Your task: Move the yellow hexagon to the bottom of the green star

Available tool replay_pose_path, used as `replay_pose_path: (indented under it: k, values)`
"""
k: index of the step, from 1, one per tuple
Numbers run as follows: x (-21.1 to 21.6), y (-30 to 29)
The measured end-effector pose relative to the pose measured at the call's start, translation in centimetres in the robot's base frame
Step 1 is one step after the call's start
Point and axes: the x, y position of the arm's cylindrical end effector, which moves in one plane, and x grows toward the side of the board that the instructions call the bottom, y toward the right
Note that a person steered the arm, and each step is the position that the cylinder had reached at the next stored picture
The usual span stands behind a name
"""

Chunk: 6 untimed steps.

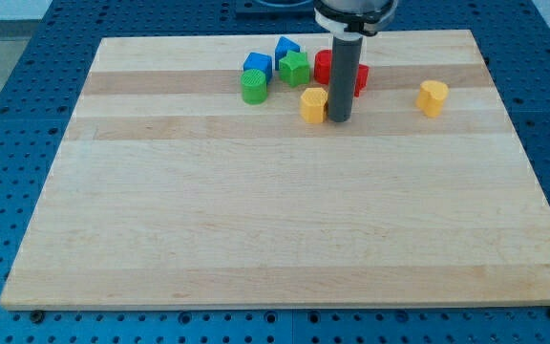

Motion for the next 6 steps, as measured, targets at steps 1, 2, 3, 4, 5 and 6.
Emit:
replay_pose_path:
  k: [1, 2, 3, 4, 5, 6]
  values:
    - [2.8, 0.4]
    - [3.3, 2.0]
    - [3.2, 1.1]
    - [1.4, -0.5]
    - [-1.2, -1.7]
    - [-3.8, -1.8]
